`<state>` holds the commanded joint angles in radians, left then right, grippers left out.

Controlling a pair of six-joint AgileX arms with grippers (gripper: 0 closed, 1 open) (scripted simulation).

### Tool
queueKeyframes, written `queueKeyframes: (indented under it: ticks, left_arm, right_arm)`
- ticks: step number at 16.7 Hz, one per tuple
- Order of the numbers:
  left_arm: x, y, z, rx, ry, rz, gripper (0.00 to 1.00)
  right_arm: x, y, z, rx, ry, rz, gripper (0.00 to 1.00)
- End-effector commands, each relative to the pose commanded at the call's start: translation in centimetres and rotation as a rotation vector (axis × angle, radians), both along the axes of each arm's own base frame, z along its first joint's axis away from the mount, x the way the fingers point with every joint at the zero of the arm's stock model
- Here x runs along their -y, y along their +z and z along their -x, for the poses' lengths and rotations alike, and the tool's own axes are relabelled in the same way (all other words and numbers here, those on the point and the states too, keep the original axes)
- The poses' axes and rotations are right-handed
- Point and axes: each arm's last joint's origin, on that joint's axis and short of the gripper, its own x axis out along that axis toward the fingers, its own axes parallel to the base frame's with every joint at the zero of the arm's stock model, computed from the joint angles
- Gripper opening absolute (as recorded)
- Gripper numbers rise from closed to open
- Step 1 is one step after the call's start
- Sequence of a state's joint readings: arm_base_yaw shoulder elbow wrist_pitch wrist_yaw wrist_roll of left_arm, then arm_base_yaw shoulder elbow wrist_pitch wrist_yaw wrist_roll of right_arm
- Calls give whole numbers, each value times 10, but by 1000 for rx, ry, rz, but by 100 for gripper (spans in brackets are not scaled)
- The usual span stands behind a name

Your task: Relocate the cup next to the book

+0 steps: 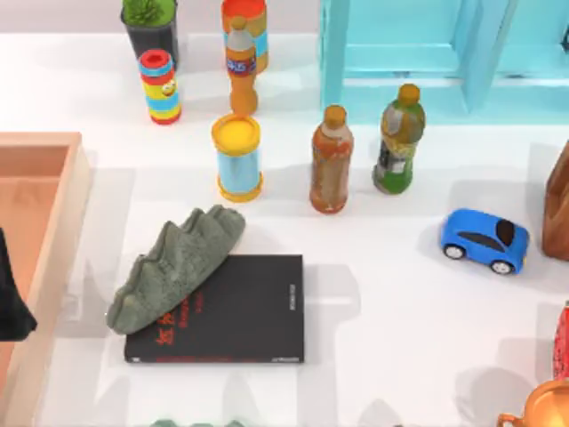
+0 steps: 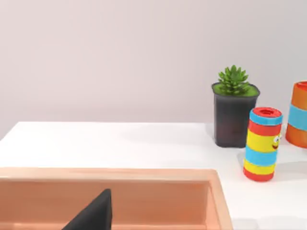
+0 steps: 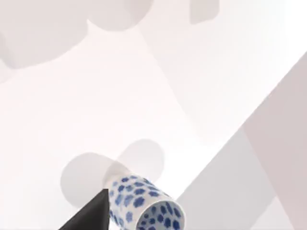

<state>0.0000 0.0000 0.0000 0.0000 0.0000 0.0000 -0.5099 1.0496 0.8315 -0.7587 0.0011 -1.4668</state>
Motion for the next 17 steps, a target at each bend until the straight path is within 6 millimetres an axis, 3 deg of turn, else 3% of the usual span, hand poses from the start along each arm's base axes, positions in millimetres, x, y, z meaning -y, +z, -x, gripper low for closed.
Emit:
queueKeyframes:
  ticks: [5,10,13,17]
  left_arm:
    - [0,0,0,0,0,0,100]
    - [0,0,0,0,0,0,100]
    - [0,0,0,0,0,0,100]
    - [0,0,0,0,0,0,100]
  right_arm:
    - [63,-1,-25,-374,260,-8,100]
    - [116,-9,-34,-548,489,-86,100]
    - [134,-12,-35,-583,567,-118,100]
    - [138,-13,-35,-589,585,-127,100]
